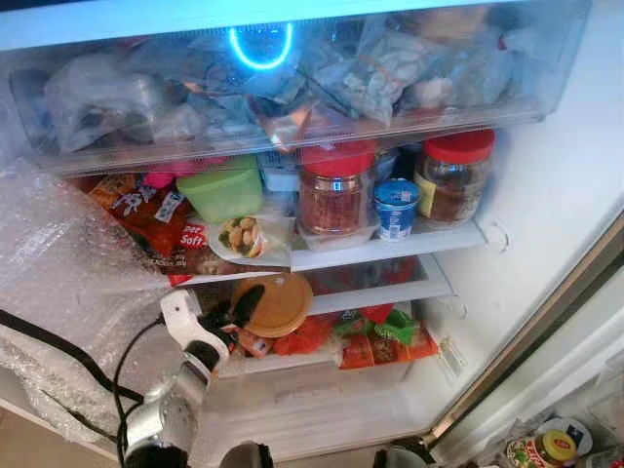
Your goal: Restocking fridge
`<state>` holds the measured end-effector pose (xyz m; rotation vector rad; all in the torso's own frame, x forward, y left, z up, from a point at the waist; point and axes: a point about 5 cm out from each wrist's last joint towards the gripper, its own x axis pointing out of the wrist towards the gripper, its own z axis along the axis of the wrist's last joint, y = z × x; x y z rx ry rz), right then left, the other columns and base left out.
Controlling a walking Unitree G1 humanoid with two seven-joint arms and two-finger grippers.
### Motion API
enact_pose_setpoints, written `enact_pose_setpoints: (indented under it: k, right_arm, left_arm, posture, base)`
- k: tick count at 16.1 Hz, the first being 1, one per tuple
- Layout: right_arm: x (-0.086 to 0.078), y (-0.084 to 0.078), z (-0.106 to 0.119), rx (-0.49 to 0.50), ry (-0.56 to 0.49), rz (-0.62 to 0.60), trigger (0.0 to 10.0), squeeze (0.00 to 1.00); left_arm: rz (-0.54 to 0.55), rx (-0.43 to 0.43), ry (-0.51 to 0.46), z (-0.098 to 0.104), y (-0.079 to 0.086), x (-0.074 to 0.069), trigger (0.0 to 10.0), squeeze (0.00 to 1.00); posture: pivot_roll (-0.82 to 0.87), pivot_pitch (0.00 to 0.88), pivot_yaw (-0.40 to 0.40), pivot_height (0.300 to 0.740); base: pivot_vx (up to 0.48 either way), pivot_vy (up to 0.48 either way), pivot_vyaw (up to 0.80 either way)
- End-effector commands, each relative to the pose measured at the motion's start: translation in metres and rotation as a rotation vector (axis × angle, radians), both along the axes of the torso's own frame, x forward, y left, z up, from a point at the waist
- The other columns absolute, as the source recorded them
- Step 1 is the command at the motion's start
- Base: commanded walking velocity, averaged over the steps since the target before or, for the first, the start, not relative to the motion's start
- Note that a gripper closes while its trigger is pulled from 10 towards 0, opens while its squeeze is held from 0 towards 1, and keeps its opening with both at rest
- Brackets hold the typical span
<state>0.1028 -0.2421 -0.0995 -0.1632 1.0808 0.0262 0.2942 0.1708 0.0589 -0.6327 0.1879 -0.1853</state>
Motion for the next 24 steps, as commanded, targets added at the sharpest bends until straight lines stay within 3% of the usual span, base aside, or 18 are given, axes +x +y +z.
enact_pose_setpoints:
  k: [1,12,20,21,24]
  right_arm:
    - [0.009,0.007,0.001,0.021,-0.028,0.016,10.0,0.00]
    - [0.009,0.007,0.001,0.020,-0.029,0.015,10.0,0.00]
    - [0.010,0.007,0.001,0.020,-0.031,0.018,10.0,0.00]
    - [0.010,0.007,0.001,0.021,-0.031,0.019,10.0,0.00]
    - [0.010,0.007,0.001,0.020,-0.032,0.019,10.0,0.00]
  left_arm:
    - [0.006,0.024,0.035,-0.002,0.002,0.002,0.0,0.00]
    - [-0.010,0.089,0.083,-0.009,0.003,0.003,0.0,0.00]
    - [0.190,-0.015,0.048,-0.004,0.006,0.012,0.0,0.00]
    - [0.277,-0.058,0.067,-0.005,0.008,0.016,0.0,0.00]
    - [0.369,-0.136,0.106,-0.006,0.006,0.023,0.0,0.00]
  posture:
    - [-0.02,0.000,0.053,0.652]
    - [-0.02,0.000,0.052,0.652]
    - [-0.02,0.000,0.050,0.652]
    - [-0.02,0.000,0.049,0.652]
    - [-0.02,0.000,0.050,0.652]
  base:
    - [0.000,0.000,0.00]
    - [0.000,0.000,0.00]
    - [0.000,0.000,0.00]
    - [0.000,0.000,0.00]
    - [0.000,0.000,0.00]
